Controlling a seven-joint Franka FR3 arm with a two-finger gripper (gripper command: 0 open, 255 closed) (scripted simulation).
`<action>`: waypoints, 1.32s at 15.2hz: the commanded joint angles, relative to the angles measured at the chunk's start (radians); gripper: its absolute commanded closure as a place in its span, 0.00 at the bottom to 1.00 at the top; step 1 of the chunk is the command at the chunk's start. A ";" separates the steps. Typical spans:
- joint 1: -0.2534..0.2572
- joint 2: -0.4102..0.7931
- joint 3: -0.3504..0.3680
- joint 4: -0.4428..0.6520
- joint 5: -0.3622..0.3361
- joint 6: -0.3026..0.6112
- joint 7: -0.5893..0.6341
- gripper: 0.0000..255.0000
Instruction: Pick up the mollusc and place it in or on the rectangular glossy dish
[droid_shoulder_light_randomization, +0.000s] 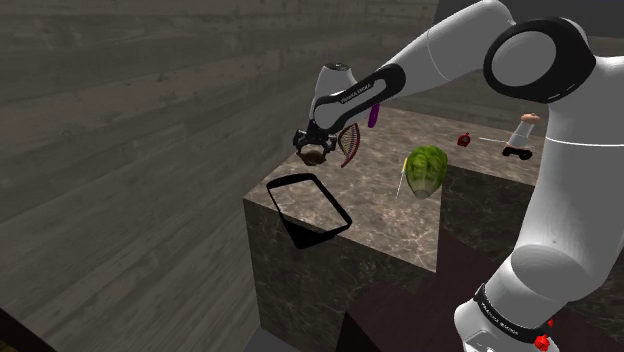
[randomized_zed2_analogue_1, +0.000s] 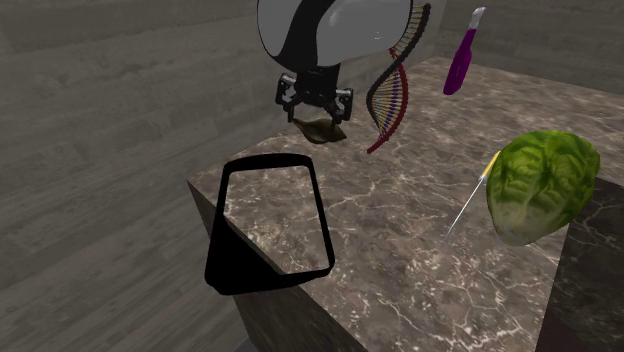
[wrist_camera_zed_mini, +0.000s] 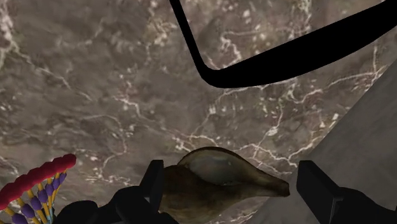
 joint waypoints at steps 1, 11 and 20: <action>0.000 0.000 0.000 0.000 0.000 0.000 0.000 1.00; 0.000 0.000 0.000 0.000 0.000 0.000 0.000 0.00; 0.172 0.352 -0.189 0.567 -0.005 -0.511 0.731 0.00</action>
